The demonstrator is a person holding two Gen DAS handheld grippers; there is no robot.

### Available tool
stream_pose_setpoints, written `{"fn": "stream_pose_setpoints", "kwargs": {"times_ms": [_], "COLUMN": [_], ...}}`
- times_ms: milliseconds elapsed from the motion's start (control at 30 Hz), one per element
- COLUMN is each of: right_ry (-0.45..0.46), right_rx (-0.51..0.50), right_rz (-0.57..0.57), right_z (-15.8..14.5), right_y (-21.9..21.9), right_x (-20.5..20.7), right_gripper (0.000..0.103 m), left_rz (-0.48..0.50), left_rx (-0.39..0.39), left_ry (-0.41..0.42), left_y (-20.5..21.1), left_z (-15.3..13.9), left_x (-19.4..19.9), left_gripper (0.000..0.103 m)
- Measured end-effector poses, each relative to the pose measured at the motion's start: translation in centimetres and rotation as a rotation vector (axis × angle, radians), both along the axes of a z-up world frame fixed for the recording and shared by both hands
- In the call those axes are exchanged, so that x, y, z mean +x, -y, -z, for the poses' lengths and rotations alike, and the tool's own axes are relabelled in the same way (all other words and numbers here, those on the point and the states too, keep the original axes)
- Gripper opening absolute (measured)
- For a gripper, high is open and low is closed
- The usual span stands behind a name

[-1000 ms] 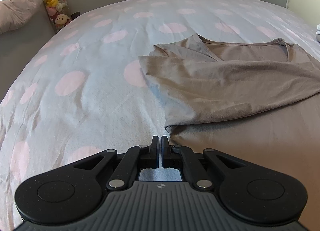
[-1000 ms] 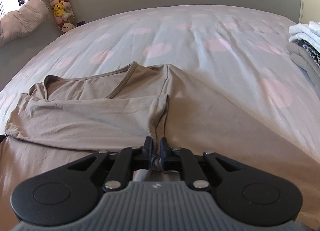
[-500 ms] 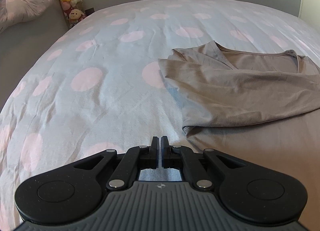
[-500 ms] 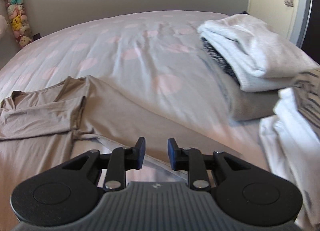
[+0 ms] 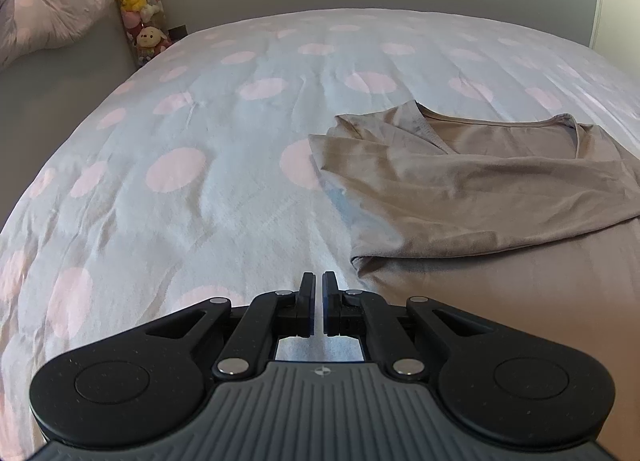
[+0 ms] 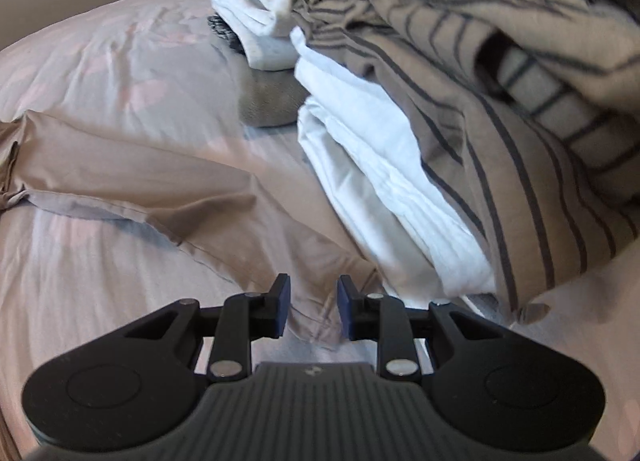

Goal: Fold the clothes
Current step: 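Reach the right gripper to the other sleeve cuff and grasp it, then lift the sleeve with the right gripper and fold it across the shirt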

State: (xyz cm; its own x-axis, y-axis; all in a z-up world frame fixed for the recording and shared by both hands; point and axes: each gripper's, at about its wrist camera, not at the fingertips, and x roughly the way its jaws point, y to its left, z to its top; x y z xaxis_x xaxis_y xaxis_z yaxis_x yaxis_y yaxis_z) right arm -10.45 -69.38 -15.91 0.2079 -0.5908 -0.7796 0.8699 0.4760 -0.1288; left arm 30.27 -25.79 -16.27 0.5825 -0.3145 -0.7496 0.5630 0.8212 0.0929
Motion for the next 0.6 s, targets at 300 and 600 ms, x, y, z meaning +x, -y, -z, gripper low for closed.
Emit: {"fn": "stream_pose_setpoints", "kwargs": {"times_ms": [300,600], "right_ry": [0.025,0.068], "right_rx": [0.02,-0.104], "right_rz": [0.121,-0.015], "right_z": [3.1,-2.2], "right_y": [1.2,-0.2], "right_x": [-0.9,2.7], "right_gripper": [0.058,0.009], "left_rz": [0.003,0.015], "left_rx": [0.02,-0.004], "left_ry": [-0.017,-0.019], "left_y": [0.4,0.5], "left_z": [0.9,0.5], "left_x": [0.4,0.4], "left_gripper": [0.001,0.001]}}
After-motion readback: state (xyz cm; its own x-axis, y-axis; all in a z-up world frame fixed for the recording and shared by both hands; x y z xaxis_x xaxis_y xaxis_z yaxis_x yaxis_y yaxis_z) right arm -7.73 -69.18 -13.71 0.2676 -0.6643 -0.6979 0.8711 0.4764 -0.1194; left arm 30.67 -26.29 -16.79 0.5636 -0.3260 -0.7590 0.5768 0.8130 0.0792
